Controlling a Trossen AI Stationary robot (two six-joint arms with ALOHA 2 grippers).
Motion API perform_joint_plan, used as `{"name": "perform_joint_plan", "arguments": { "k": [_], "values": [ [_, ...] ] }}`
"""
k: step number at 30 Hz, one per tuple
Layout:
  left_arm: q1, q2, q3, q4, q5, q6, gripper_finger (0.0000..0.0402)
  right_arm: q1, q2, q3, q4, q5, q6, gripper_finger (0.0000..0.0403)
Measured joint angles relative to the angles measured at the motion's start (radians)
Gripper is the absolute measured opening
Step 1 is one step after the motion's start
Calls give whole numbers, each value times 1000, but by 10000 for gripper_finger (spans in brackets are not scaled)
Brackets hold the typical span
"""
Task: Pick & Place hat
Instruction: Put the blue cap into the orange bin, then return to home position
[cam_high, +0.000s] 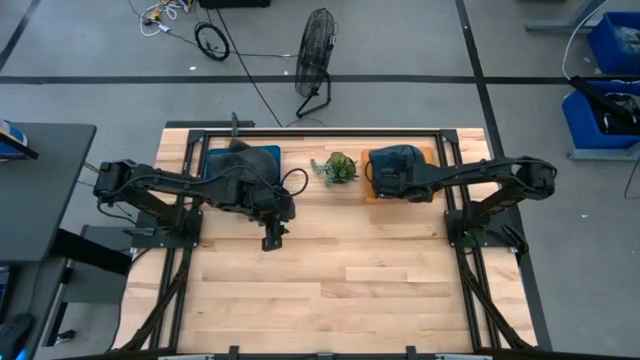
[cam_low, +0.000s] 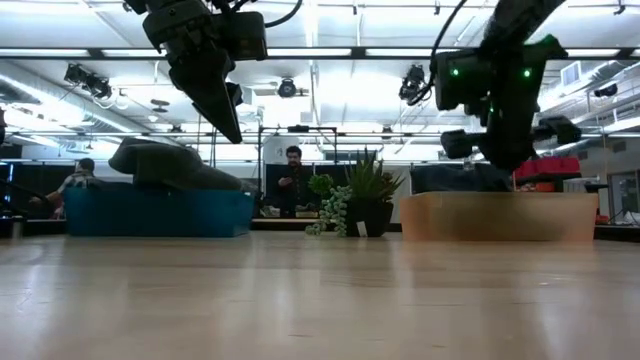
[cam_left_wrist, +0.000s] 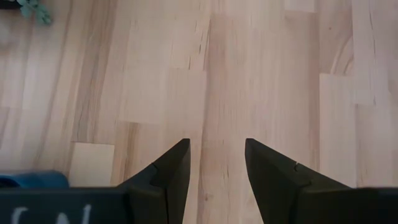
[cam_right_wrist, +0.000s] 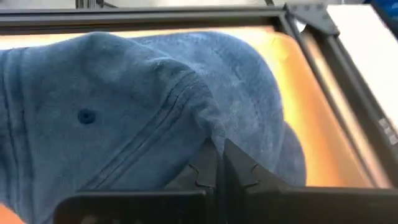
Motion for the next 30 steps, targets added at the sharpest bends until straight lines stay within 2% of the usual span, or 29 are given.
{"name": "perform_joint_plan", "arguments": {
  "k": [5, 13, 18, 22, 26, 30],
  "values": [
    [0, 0, 0, -6, 0, -2, 158, -12, -1, -49, 4, -16, -15, 24],
    [0, 0, 0, -6, 0, -3, 158, -13, 1, 14, -92, -40, -90, 108],
    [0, 0, 0, -6, 0, -2, 158, -7, 1, 132, -158, -46, -205, 154],
    [0, -22, -1, -20, 0, -19, 158, 15, 1, 262, -203, -64, -346, 175],
    [0, -105, -1, -42, -44, -42, 158, 68, -9, 408, -237, -64, -512, 182],
    [0, -244, -1, -93, -152, -49, 158, 148, -47, 527, -237, -54, -677, 177]
  ]
}}
